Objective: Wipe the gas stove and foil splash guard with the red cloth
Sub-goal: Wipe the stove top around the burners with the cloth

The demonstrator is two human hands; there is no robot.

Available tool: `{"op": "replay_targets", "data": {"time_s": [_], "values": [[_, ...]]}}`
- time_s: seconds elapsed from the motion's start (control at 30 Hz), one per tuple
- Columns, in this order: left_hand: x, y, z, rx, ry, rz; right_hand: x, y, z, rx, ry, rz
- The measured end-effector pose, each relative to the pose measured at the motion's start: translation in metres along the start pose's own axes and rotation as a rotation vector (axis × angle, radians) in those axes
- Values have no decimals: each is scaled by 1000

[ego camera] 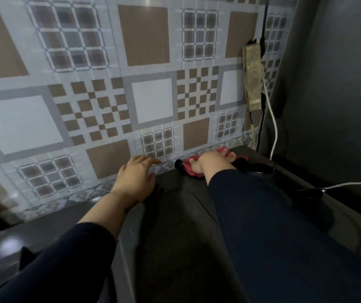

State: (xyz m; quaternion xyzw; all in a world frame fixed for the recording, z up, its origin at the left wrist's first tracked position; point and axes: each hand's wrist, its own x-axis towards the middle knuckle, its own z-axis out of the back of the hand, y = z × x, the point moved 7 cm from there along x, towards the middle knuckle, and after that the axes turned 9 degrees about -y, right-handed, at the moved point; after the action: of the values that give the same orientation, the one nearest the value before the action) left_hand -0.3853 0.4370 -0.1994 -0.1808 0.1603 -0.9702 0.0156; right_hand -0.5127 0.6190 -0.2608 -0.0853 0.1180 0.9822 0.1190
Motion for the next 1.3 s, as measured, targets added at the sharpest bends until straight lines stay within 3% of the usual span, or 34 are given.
{"op": "replay_targets", "data": {"time_s": [0.2,0.33,0.57,0.87,1.13,1.3], "values": [[-29,14,18,67,30,78,-91,38,-9,-245,5,311],[-63,15,39,59,44,110,-144,34,-26,-231,11,527],[-130,-11,64,73,90,57,-219,-26,-25,-251,-54,511],[-198,-42,59,58,200,-37,-293,-94,-33,-107,-53,600],[-245,-57,71,52,149,-38,-350,-108,-42,-33,-42,649],[-276,-51,96,57,-2,55,-370,-108,-46,-68,-101,764]]}}
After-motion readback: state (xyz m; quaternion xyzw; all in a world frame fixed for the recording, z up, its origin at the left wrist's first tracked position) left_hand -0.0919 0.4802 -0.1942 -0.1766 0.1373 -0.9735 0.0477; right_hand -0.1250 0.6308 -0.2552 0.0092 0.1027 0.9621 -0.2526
